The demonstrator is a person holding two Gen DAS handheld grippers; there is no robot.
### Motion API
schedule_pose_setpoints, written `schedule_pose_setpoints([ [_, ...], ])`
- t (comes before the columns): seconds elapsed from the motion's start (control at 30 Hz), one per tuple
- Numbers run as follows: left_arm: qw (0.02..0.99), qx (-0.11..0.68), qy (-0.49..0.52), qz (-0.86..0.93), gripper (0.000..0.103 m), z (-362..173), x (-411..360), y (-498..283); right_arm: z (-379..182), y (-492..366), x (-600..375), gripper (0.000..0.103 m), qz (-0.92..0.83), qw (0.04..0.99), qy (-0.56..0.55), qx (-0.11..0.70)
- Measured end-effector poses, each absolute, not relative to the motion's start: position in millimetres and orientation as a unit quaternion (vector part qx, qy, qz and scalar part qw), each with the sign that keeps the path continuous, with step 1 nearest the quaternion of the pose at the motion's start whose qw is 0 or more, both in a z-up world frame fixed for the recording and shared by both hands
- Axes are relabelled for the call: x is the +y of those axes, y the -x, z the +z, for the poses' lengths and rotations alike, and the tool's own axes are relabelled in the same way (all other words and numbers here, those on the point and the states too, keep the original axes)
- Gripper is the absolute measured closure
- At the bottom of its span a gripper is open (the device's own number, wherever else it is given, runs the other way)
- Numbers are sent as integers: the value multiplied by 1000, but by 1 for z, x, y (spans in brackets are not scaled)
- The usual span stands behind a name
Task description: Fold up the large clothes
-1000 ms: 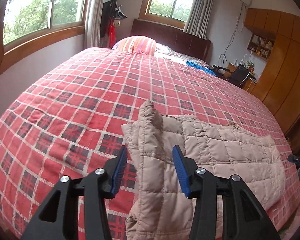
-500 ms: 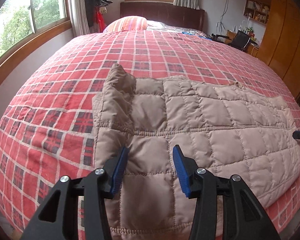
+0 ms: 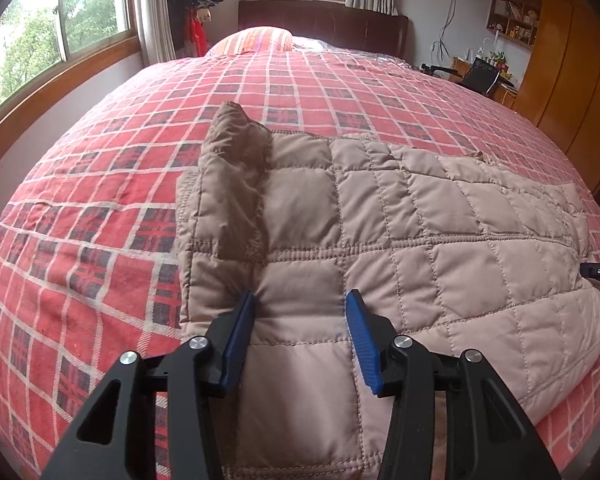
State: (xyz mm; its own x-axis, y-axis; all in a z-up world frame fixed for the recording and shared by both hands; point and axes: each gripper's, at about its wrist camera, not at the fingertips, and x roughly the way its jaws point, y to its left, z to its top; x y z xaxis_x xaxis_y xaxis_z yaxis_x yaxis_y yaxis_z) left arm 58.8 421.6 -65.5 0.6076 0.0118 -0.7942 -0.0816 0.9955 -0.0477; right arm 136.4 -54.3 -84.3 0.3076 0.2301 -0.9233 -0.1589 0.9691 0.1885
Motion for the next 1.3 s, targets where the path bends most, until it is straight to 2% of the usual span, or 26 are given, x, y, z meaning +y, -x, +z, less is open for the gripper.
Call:
schedule_pose_setpoints([
  [0.1,900,432,49,36,52,-47,432,-50,-63,-128,-37,79,136,811,-13,569],
  [0.17,901,428,50,52,46,-37,442,-47,-54,-124,-26,79,153,806,-10,571],
  [0.3,894,441,46,72,44,-36,458,-50,-49,-125,0,82,167,794,7,585],
  [0.5,875,476,58,63,38,-59,473,-55,-68,-134,18,85,162,775,13,611],
  [0.7,865,492,102,12,33,-74,477,-52,-86,-137,16,93,145,767,6,625],
  [0.83,857,502,115,-9,27,-82,475,-50,-98,-143,21,94,140,763,12,631],
  [0.97,839,521,151,-30,26,-93,475,-49,-101,-144,25,94,132,764,19,631],
  [1.3,831,532,157,-49,23,-96,477,-41,-95,-136,32,95,117,759,34,639],
])
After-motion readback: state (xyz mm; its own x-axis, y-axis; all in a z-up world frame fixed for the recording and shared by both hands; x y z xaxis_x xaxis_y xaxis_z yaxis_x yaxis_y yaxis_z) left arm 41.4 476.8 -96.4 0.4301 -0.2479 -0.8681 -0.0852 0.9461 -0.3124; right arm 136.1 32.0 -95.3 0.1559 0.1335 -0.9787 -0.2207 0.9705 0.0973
